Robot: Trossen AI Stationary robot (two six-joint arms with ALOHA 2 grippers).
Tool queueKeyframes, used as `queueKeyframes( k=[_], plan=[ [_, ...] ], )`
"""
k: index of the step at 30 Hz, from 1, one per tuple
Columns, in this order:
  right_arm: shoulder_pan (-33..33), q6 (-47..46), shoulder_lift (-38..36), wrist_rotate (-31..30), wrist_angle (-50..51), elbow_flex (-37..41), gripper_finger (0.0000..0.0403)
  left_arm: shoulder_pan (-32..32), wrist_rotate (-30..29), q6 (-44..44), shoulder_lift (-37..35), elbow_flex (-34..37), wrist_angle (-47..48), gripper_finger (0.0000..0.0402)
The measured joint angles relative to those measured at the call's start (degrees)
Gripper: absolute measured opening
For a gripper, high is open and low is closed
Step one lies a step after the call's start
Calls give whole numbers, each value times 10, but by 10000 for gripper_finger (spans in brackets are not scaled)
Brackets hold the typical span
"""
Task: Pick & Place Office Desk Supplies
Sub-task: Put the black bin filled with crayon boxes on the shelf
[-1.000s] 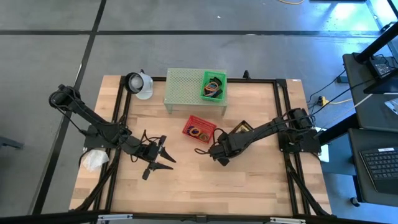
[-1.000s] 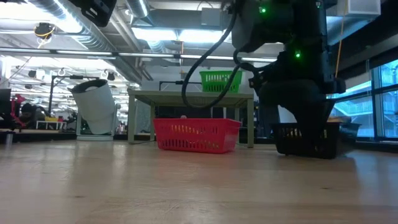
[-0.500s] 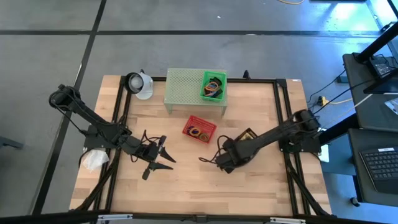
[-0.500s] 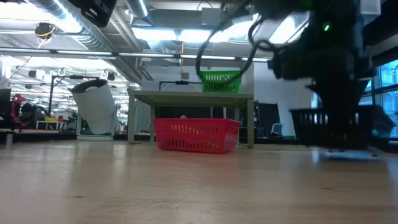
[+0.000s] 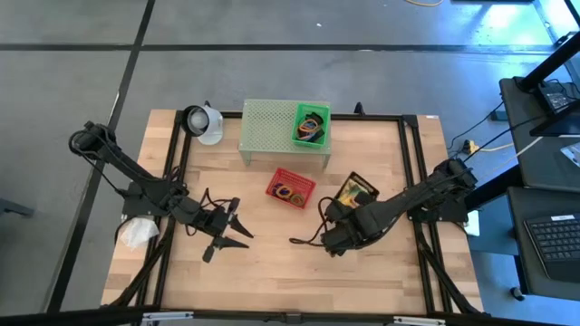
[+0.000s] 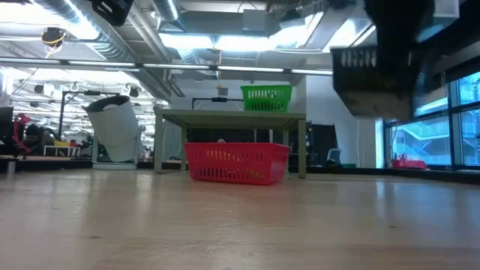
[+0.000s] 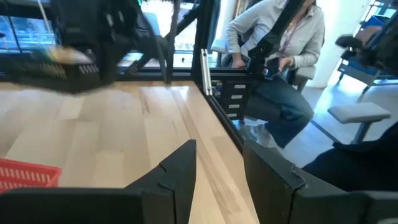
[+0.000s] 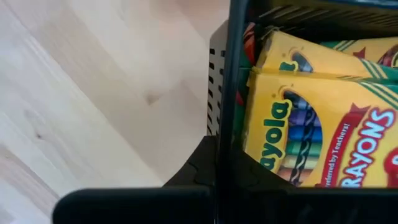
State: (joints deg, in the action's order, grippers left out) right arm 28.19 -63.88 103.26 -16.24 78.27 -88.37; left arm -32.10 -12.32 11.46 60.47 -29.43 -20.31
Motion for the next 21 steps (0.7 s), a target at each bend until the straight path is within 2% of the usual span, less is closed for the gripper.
queueKeyframes(
  k=[6,9,17,21],
  plan=[
    [7,70,0,-50,60,-87,0,-9,0,3,-6,0,4,127],
    [1,140,2,-79,60,-125,0,-9,-5,20,-22,0,14,127],
    [-66,318,16,-109,53,-208,0,-13,-78,59,-56,0,72,127],
    [-111,399,16,-110,36,-225,0,-20,-88,49,-62,0,76,127]
  ],
)
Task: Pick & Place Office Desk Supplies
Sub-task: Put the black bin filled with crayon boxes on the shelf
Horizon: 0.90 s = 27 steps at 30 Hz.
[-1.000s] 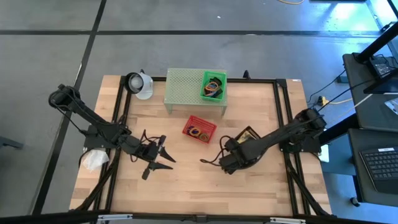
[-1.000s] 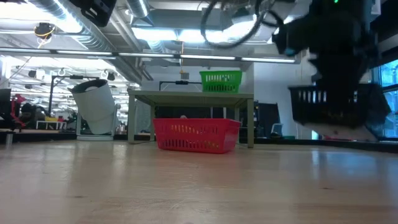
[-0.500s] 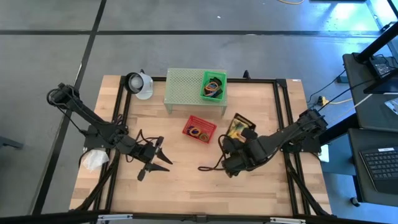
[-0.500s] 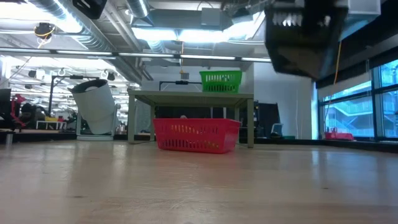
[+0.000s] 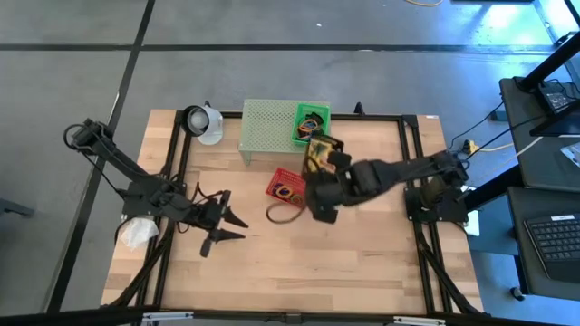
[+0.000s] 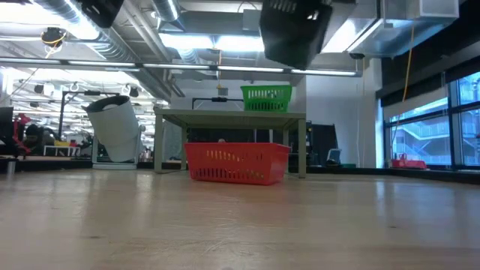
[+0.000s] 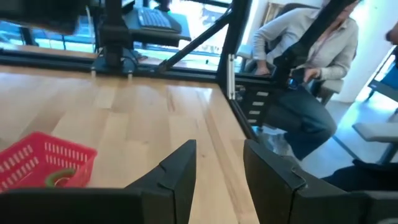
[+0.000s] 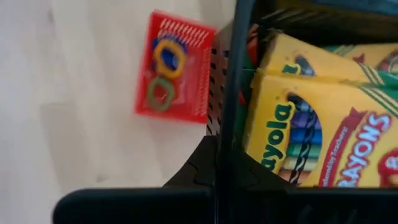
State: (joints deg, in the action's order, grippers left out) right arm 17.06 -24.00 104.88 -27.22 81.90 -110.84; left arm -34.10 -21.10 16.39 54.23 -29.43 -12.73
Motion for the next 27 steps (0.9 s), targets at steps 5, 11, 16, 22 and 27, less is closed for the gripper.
queueKeyframes(
  k=[5,11,16,22,27],
  plan=[
    [-51,94,0,9,-57,-10,0,-9,-22,-11,-15,0,10,127],
    [-93,183,12,47,-124,-10,0,-15,-60,-11,-23,0,39,127],
    [-120,230,29,71,-170,-10,0,-15,-64,-11,-23,0,40,127],
    [-131,256,33,64,-208,-10,0,-15,-79,-10,-23,0,48,127],
    [-128,259,37,90,-216,-10,0,-14,-141,3,-23,0,49,127]
  ],
)
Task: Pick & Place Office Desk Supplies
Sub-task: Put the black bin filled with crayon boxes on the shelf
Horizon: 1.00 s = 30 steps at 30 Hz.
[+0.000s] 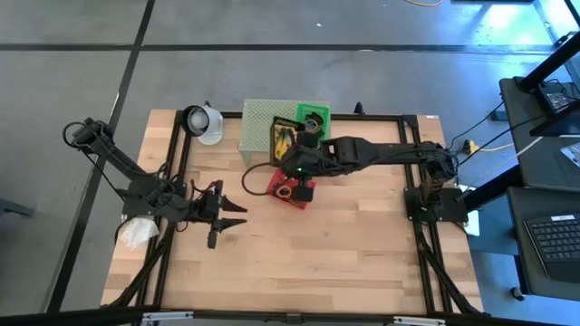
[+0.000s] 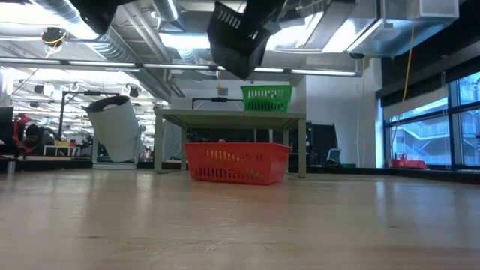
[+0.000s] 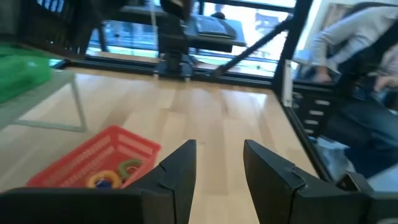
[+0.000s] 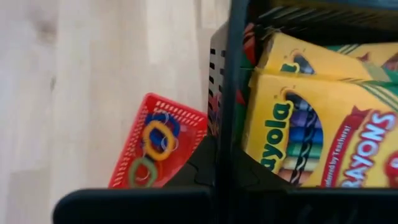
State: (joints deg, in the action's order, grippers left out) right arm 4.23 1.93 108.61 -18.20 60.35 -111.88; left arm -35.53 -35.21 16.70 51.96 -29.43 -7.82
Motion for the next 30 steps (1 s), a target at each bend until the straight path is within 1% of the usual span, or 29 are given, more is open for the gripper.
queueKeyframes(
  k=[3,6,14,20,25,30],
  plan=[
    [12,-3,8,-5,0,0,0,0,-10,7,0,0,2,127],
    [34,-31,15,5,3,0,0,0,-10,8,0,0,3,127],
    [130,-189,24,13,59,0,0,0,-10,11,0,0,5,127],
    [209,-319,25,30,65,0,0,0,-10,22,0,0,5,127],
    [252,-392,56,59,73,0,0,0,-10,36,2,0,4,127],
    [281,-424,103,89,64,0,0,0,-10,38,3,0,4,127]
  ],
)
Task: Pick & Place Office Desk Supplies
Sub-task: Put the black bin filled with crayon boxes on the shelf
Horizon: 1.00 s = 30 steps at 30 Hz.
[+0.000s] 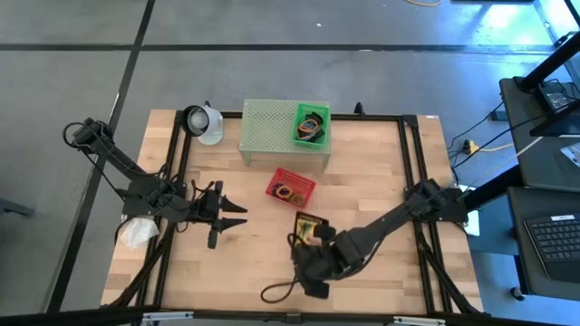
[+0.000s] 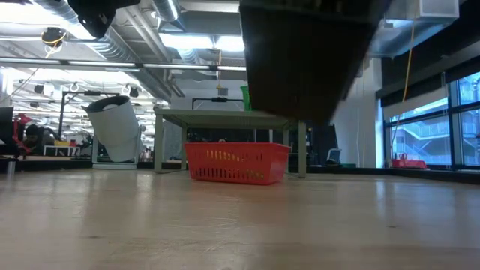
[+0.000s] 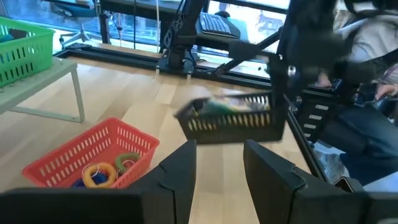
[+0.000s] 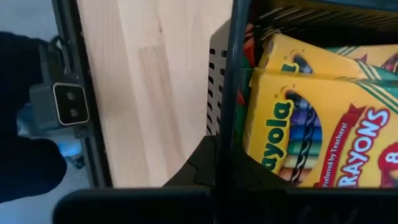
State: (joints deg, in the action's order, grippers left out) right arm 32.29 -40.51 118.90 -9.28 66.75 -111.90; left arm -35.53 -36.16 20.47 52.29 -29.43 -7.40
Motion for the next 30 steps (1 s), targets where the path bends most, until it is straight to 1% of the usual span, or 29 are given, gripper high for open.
queueKeyframes(
  k=[4,9,17,19,23,30],
  plan=[
    [8,-12,32,25,-16,0,0,0,1,8,1,0,0,127],
    [11,1,64,42,-58,0,0,0,10,26,20,-2,-1,127],
    [-14,39,80,45,-118,0,0,0,63,37,70,-25,-19,127],
    [-21,48,82,52,-118,0,0,0,76,39,79,-30,-18,127],
    [-30,53,95,66,-123,1,0,-1,81,48,86,-33,-18,127],
    [-38,54,108,72,-152,0,4,-1,89,53,86,-33,-13,127]
  ],
)
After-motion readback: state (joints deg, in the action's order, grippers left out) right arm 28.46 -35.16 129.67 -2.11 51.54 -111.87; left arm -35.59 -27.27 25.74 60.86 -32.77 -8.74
